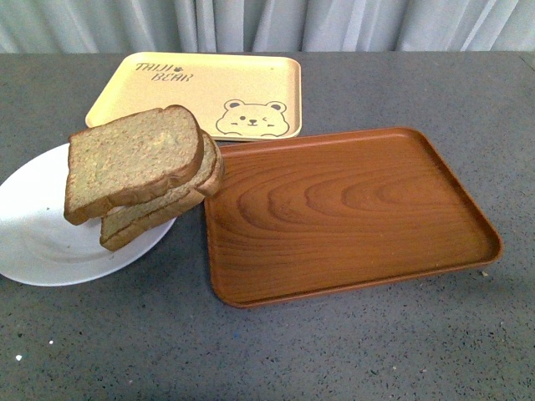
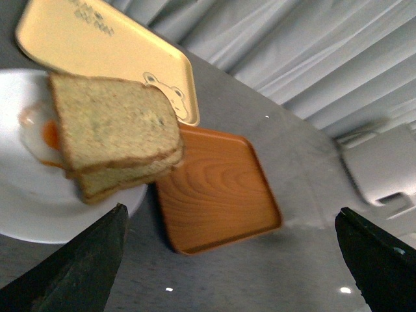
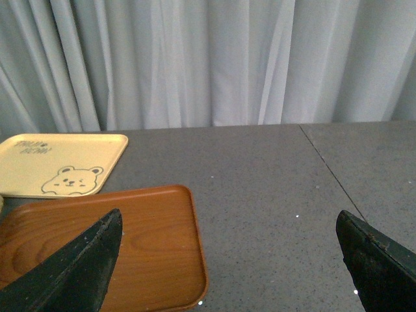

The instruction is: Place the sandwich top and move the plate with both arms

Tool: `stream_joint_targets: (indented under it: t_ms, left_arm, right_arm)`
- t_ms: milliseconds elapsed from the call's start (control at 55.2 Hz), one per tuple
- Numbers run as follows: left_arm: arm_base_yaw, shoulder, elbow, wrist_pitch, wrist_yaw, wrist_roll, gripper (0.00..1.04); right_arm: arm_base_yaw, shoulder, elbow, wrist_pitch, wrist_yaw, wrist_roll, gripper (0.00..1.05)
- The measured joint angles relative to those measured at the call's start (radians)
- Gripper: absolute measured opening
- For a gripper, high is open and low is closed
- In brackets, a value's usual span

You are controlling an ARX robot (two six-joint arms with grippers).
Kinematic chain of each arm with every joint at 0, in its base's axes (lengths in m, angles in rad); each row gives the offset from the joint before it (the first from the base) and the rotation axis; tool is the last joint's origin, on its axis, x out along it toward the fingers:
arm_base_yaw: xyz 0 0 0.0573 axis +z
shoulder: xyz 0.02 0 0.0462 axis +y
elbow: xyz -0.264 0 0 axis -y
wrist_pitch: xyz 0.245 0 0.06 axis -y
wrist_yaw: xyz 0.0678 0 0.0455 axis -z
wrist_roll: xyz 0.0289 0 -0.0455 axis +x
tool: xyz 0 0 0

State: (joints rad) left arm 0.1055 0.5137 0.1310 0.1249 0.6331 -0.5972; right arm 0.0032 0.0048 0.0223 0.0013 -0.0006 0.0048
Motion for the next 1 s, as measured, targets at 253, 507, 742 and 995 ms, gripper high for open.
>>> stream_joint_targets:
  t_ms: [253,507,742,995]
  left_arm:
    - [0.053,0.571,0.05,0.443,-0.027,-0.188,0.96]
    - [0.231,0.982,0.084,0.652,-0.006,-0.126,0.96]
    - [0.243,1.257,0.129,0.79,-0.053,-0.103,0.96]
    - [0.206,1.429,0.187,0.877,-0.094,-0.145,0.96]
  right_arm:
    - [0.0,0.0,0.0,-0.001,0.001,0.0,0.96]
    - [0.0,0.0,0.0,-0.001,0.001,0.0,0.96]
    - [0.0,0.0,0.0,-0.001,0.001,0.0,0.96]
    - [0.0,0.0,0.0,-0.001,0.001,0.0,0.96]
